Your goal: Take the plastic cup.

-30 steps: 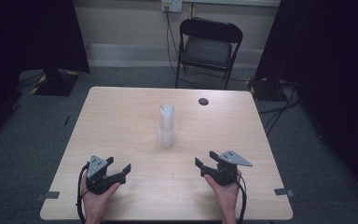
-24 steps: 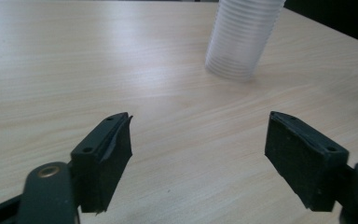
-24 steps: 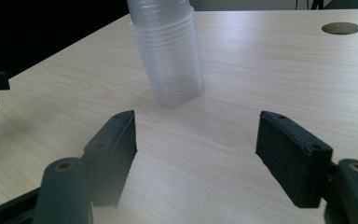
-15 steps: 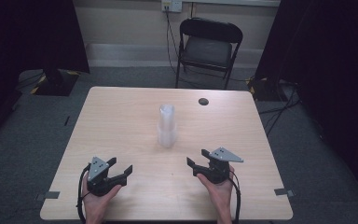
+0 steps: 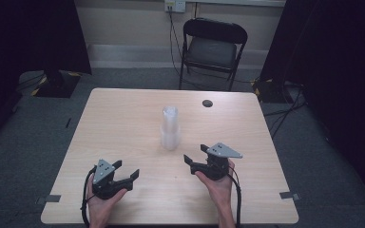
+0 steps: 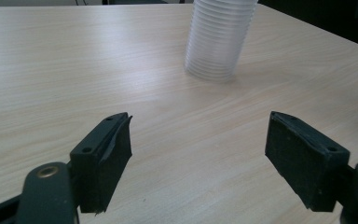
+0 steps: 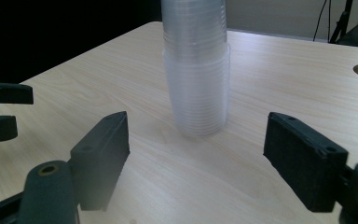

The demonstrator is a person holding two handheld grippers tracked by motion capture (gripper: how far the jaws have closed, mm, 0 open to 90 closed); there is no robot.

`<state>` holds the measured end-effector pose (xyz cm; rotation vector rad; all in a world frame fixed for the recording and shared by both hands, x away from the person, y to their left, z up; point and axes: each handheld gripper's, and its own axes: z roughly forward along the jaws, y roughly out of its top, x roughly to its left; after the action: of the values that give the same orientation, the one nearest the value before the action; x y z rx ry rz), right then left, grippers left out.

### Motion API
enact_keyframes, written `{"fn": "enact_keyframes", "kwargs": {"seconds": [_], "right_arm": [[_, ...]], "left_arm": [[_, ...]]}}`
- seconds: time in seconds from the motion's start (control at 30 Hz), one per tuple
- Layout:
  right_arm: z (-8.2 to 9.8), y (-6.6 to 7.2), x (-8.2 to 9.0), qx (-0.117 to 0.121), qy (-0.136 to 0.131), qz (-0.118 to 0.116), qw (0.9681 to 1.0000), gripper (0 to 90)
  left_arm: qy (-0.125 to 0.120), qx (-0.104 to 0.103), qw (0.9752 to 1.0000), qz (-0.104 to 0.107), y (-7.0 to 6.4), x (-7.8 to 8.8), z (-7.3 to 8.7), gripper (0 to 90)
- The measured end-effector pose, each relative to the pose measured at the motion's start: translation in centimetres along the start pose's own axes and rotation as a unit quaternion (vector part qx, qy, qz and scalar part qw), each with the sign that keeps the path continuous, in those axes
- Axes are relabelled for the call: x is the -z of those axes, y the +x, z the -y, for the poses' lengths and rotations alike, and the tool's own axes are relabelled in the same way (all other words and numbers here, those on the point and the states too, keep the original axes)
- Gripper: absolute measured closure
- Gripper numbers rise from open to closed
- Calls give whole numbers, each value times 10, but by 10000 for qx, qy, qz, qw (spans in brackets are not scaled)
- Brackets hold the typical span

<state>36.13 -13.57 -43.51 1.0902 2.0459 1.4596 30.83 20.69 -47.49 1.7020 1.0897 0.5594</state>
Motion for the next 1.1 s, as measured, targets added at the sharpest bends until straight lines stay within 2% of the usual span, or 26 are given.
{"fn": "enact_keyframes", "kwargs": {"seconds": [0.1,0.33,0.43,0.57,0.8,1.0,1.03,1.1], "right_arm": [[-4,1,-3,-8,15,-77,10000,215],[-19,7,-10,155,-92,-202,9996,206],[-25,7,-17,182,-68,-282,9994,202],[-32,8,-25,298,-33,-324,9990,202],[-47,10,-34,421,-57,-320,9986,172],[-55,10,-37,406,-150,-367,9984,169],[-59,10,-39,427,-162,-390,9982,169],[-63,9,-41,450,-198,-422,9979,165]], "left_arm": [[25,4,10000,42,-1,-2,0,201],[74,-172,9998,38,-8,-4,-3,160],[8,-221,9996,165,-11,-6,-5,156],[-125,-212,9995,213,-14,-8,-7,160],[-101,-240,9992,296,-18,-11,-9,162],[-110,-191,9991,355,-19,-11,-9,162],[-115,-284,9987,415,-23,-9,-9,162],[-120,-308,9985,438,-25,-10,-9,162]]}}
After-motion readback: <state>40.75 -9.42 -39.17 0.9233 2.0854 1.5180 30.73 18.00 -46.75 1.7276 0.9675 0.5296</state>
